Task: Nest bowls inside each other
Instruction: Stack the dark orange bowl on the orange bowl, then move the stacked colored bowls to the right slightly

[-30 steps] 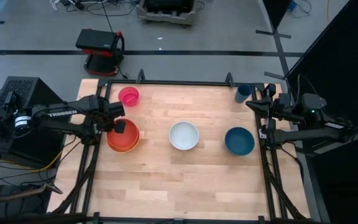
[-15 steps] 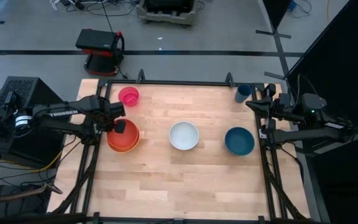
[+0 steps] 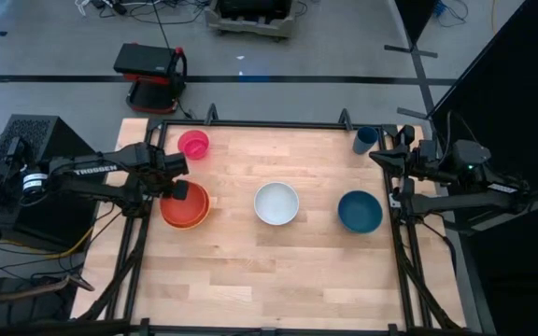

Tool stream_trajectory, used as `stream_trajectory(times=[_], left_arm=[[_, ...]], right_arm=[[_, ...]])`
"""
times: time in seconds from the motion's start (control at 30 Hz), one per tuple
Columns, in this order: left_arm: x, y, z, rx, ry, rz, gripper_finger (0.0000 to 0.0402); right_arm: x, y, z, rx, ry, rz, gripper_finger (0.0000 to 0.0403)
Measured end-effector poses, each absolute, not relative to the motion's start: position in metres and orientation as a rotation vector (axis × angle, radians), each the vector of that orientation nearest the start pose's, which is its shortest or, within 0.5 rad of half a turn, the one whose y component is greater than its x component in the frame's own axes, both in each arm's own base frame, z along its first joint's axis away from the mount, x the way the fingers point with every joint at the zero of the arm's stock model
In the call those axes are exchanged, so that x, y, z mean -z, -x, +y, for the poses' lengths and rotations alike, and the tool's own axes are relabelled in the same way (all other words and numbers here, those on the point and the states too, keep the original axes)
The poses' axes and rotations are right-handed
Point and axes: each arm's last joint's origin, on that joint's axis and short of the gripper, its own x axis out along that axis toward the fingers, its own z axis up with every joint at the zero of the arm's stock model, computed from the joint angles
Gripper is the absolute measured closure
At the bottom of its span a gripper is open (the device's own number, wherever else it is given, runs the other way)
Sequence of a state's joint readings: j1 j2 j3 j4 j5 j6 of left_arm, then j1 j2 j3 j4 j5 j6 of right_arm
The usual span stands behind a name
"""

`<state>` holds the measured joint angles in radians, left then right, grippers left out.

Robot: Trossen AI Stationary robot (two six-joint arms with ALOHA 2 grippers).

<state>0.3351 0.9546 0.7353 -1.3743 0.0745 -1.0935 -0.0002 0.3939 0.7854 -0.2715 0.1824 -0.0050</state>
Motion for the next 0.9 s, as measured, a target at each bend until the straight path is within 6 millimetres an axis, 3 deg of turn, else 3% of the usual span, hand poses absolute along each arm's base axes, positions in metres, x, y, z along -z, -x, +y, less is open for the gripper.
stream_trajectory(times=[0.23, 0.37, 0.57, 0.9], left_arm=[[-0.229, -0.113, 0.037, -1.023, 1.161, 1.32, 0.0247], [-0.244, -0.13, 0.042, -0.891, 1.144, 1.162, 0.0244], [-0.291, -0.16, 0.053, -0.652, 1.003, 0.799, 0.0244], [-0.314, -0.2, 0.063, -0.376, 0.855, 0.549, 0.0221]], right_arm=[[-0.365, -0.075, -0.005, 0.183, -0.006, -0.119, 0.0403], [-0.365, -0.075, -0.005, 0.183, -0.006, -0.12, 0.0403], [-0.365, -0.075, -0.005, 0.183, -0.006, -0.119, 0.0403], [-0.364, -0.077, -0.005, 0.183, -0.016, -0.105, 0.0403]])
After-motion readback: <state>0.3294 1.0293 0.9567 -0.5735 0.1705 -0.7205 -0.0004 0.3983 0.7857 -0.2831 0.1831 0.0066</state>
